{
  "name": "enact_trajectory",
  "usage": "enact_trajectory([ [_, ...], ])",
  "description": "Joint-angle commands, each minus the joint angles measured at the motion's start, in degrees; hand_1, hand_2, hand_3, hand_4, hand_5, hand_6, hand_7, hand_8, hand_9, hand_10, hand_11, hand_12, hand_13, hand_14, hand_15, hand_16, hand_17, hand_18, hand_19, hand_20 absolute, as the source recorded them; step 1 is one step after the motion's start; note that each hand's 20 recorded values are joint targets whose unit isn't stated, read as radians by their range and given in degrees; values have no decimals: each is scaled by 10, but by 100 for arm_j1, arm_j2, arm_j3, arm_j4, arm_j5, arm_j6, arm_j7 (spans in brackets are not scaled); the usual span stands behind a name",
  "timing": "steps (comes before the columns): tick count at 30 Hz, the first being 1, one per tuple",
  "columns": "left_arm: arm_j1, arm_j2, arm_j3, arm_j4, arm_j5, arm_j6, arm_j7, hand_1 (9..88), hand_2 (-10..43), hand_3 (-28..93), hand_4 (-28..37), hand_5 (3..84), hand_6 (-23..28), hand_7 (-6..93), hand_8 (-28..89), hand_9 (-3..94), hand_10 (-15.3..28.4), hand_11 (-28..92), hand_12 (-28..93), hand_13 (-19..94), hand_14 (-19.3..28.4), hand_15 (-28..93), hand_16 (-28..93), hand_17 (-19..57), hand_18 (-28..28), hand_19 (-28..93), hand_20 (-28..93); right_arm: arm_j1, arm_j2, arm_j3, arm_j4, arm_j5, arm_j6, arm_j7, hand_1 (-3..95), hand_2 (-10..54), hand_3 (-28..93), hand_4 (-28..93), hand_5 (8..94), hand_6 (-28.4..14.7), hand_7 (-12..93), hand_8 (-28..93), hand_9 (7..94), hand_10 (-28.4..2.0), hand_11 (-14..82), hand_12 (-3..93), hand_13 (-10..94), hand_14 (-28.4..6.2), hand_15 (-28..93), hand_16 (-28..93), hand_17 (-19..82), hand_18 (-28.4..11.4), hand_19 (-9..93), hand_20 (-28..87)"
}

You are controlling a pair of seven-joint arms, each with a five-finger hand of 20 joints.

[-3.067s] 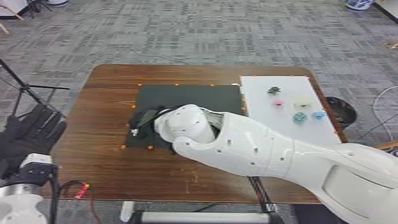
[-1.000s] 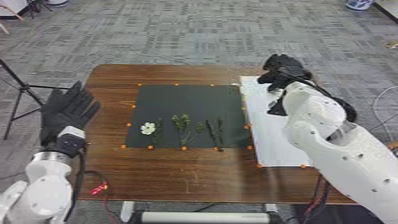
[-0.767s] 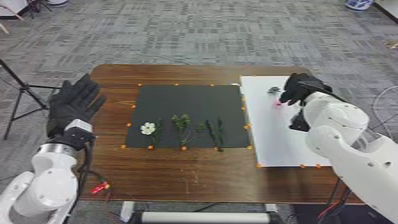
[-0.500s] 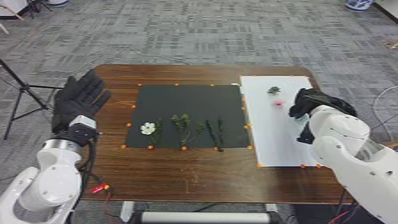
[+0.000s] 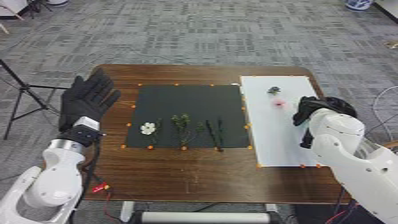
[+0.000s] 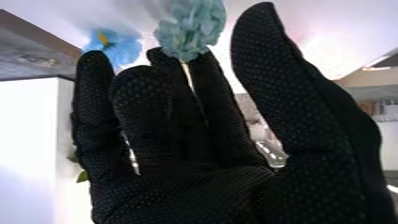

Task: Arrange flowers

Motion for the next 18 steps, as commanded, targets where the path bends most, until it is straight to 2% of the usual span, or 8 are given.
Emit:
enact_trajectory([
  [1,178,-45,-131,-96,0,43,61,283,155,672,-283,370,86,54,-72,258,132,157,71,182,106,136,-49,-60,129,325,68,-117,-10,110,71,78,-534,154,505,-95,728,-275,521,-58,109,-92,536,-144,132,144,631,-127,777,305,282,-226,738,288],
  [4,229,-48,-164,-125,-8,41,85,282,155,674,-283,371,87,54,-72,261,133,158,72,184,109,139,-48,-60,130,325,68,-160,0,107,96,-11,-654,151,520,-95,731,-280,522,-57,110,-92,547,-145,141,157,629,-123,774,308,281,-226,737,292],
  [7,263,-62,-190,-151,-4,45,101,281,155,674,-283,373,87,54,-73,262,133,157,72,185,110,140,-48,-60,130,323,68,-258,55,63,104,-172,-426,75,539,-95,727,-282,521,-55,112,-90,576,-143,185,180,629,-117,774,310,281,-224,740,301],
  [10,321,-83,-240,-174,-11,40,121,281,154,674,-283,374,87,55,-73,265,133,157,73,186,112,142,-48,-59,130,321,69,-342,80,48,114,-298,-246,-28,560,-95,712,-282,567,-36,149,-97,630,-128,243,216,641,-110,776,316,291,-220,743,315],
  [12,383,-111,-302,-198,9,49,120,281,154,675,-283,374,87,55,-73,266,134,158,73,186,113,143,-48,-59,131,321,69,-394,89,22,118,-337,-41,-83,617,-95,617,-282,614,-18,189,-111,706,-98,147,340,653,-105,769,327,299,-218,737,335],
  [13,416,-125,-334,-207,15,43,123,280,154,675,-283,375,88,55,-73,266,134,158,74,187,114,143,-48,-59,131,321,70,-411,97,11,111,-369,-17,-108,628,-95,596,-282,628,-14,199,-90,734,-94,115,372,658,-105,766,330,302,-218,736,341],
  [15,486,-144,-388,-226,13,60,136,280,154,675,-283,375,88,54,-73,268,135,159,74,187,115,144,-48,-59,131,321,70,-474,114,-1,101,-462,158,-177,625,-95,587,-281,658,-13,238,-4,760,-91,97,387,665,-104,762,334,307,-217,735,346],
  [18,595,-183,-473,-251,4,90,159,281,154,673,-283,376,88,54,-72,269,135,160,74,187,115,144,-47,-59,131,321,70,-491,122,-55,107,-583,525,-223,618,-95,592,-275,703,-8,250,12,795,-88,92,386,681,-100,755,334,313,-216,735,347],
])
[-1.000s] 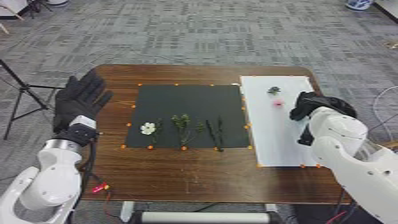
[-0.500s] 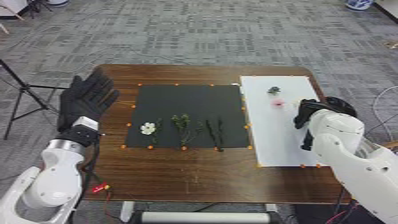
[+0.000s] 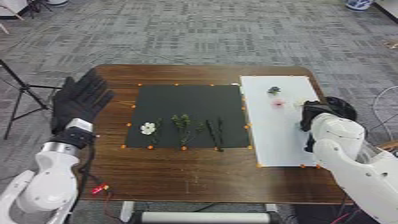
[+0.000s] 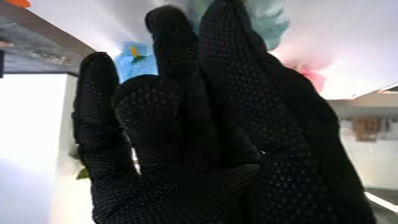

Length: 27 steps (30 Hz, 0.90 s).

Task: Arrange flowers

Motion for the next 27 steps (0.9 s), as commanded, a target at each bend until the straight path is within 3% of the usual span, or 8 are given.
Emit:
enact_trajectory([
  [1,353,-155,-216,-98,16,74,71,281,154,674,-283,375,88,54,-72,269,135,160,74,187,116,144,-47,-59,131,320,70,-262,71,-139,73,-299,617,-167,617,-95,595,-272,725,-5,260,20,812,-91,97,389,684,-97,752,334,316,-215,735,348],
  [8,740,-376,-544,-139,86,144,95,279,159,666,-283,376,87,54,-72,271,138,160,74,190,115,144,-47,-59,132,321,72,-210,51,-76,-275,-402,1241,-286,607,-95,626,-257,742,-7,304,83,842,-89,104,413,703,-93,741,335,327,-212,739,348],
  [12,1052,-630,-794,-135,84,302,168,275,162,665,-283,375,87,54,-72,276,139,161,74,193,118,146,-47,-60,132,321,71,357,-205,-493,-448,-408,1435,-417,603,-95,636,-250,743,-12,305,98,845,-88,109,417,708,-92,736,336,329,-212,742,348],
  [14,1159,-715,-833,-125,57,313,279,273,162,668,-283,375,87,54,-72,278,139,161,74,194,120,148,-47,-60,132,322,72,689,-326,-780,-530,-411,1494,-539,601,-95,639,-248,745,-13,303,102,846,-89,110,419,709,-91,734,337,330,-212,742,348],
  [16,1241,-753,-847,-100,21,214,354,274,159,674,-283,376,87,54,-72,280,139,162,74,195,119,148,-48,-60,132,322,71,1063,-507,-1104,-591,-354,1656,-648,600,-95,642,-246,746,-14,302,109,847,-90,110,419,711,-90,728,336,330,-212,743,347],
  [21,1350,-843,-858,-130,49,263,367,278,154,675,-283,376,86,56,-73,284,138,163,75,197,119,149,-48,-59,133,321,72,1798,-1043,-1648,-547,59,1861,-829,600,-95,643,-243,747,-16,297,119,846,-91,109,421,714,-87,716,336,329,-213,744,347],
  [27,1414,-897,-859,-149,112,285,368,273,157,675,-283,377,86,57,-73,285,138,164,75,199,118,148,-49,-59,133,321,73,2787,-1659,-2491,12,864,2071,-1144,599,-95,643,-241,748,-17,293,121,845,-91,109,420,715,-86,707,337,329,-211,744,345],
])
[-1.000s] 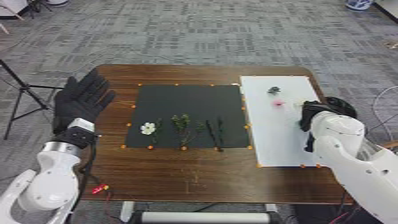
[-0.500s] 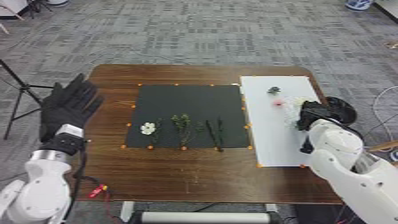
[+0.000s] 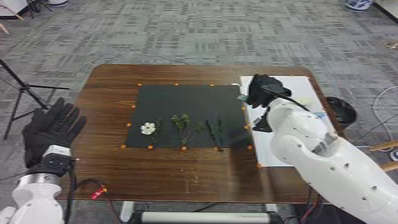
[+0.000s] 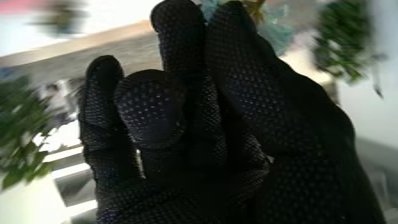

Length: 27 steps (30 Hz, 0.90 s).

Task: Arrange flowers

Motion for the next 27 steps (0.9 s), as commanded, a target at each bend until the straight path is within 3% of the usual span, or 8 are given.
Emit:
enact_trajectory([
  [1,182,-138,22,-7,29,71,60,273,157,675,-283,377,86,57,-74,286,137,164,75,199,119,149,-48,-58,133,321,73,1511,-984,-985,533,614,237,-564,599,-95,643,-241,748,-17,292,121,844,-90,109,420,715,-86,707,337,329,-211,744,345],
  [3,189,-146,22,-6,-4,61,119,273,157,675,-283,378,86,57,-74,286,137,164,75,199,119,150,-48,-57,133,320,73,1826,-1185,-1269,784,657,60,-662,599,-95,643,-240,748,-17,293,120,844,-89,109,420,716,-86,706,337,330,-211,745,345],
  [12,211,-110,46,-35,-17,15,263,273,155,685,-283,375,85,57,-74,284,138,161,75,205,117,151,-49,-46,123,309,72,2521,-1930,-2245,1569,803,386,-789,584,-95,655,-226,748,-14,300,114,849,-90,109,416,719,-87,703,337,330,-212,745,345],
  [15,226,-114,77,-39,-28,16,327,274,156,687,-283,376,85,58,-75,285,138,162,76,206,116,152,-49,-46,123,310,73,2795,-2172,-2758,1924,787,751,-891,580,-95,659,-224,748,-14,302,114,849,-89,109,416,721,-88,702,335,330,-212,745,344],
  [20,166,-13,129,-47,-52,-13,473,274,156,687,-283,377,86,59,-75,285,139,163,76,206,117,152,-49,-46,123,311,74,3799,-2479,-4243,2542,967,1731,-1093,579,-95,662,-235,748,-12,306,101,850,-88,108,414,722,-88,699,337,330,-209,739,340],
  [24,4,37,214,-5,9,-34,461,275,156,686,-283,377,86,59,-75,285,139,163,76,206,116,151,-50,-46,122,310,74,4100,-2691,-4599,2875,893,1606,-1299,579,-95,663,-242,743,-8,317,89,848,-86,108,414,722,-85,694,337,330,-207,735,338],
  [27,-77,59,255,8,214,-26,414,275,156,687,-283,378,87,59,-75,285,139,163,76,206,116,151,-49,-46,122,311,75,4236,-2645,-4848,2875,562,1622,-1449,579,-95,664,-246,739,-8,322,82,846,-86,108,414,722,-86,691,338,328,-206,732,338],
])
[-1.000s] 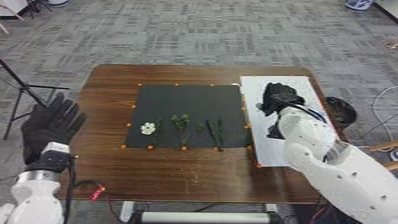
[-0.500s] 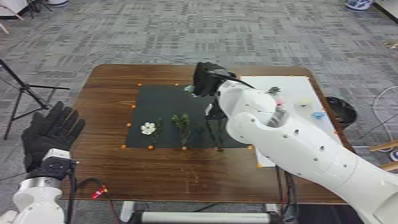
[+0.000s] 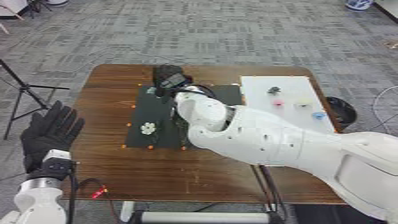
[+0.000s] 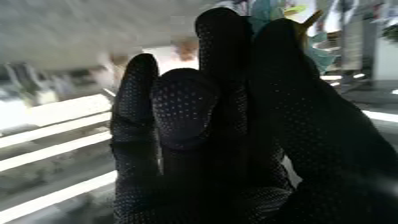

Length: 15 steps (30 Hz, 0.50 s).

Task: Arrange flowers

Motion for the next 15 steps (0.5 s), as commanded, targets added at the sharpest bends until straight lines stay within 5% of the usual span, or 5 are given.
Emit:
enact_trajectory([
  [1,-145,94,112,-2,245,-56,14,275,156,687,-283,378,87,59,-75,285,139,163,76,206,115,151,-49,-46,122,311,75,529,-191,-316,61,-499,-420,-394,580,-95,664,-247,738,-8,324,80,846,-86,107,414,722,-86,690,338,328,-206,731,338],
  [4,-151,95,110,-18,252,-85,35,275,156,687,-283,378,88,58,-75,285,139,163,76,206,115,151,-49,-46,122,311,74,624,-210,-502,102,-644,-419,-258,579,-95,665,-249,735,-7,329,75,845,-85,107,414,721,-86,689,339,328,-205,730,338],
  [8,-103,98,84,-69,497,-57,-32,274,156,689,-283,378,87,58,-74,285,139,164,76,206,116,151,-49,-47,122,310,75,659,-198,-638,118,-1085,-749,-173,578,-95,665,-249,733,-7,332,74,844,-85,105,412,721,-86,688,339,327,-205,728,338],
  [15,-96,136,114,-100,383,-180,33,275,155,688,-283,379,87,60,-75,285,139,164,76,205,116,150,-48,-48,124,312,75,621,-201,-730,125,-927,-924,12,577,-95,666,-249,731,-7,333,73,840,-86,104,413,718,-88,687,341,324,-206,726,339],
])
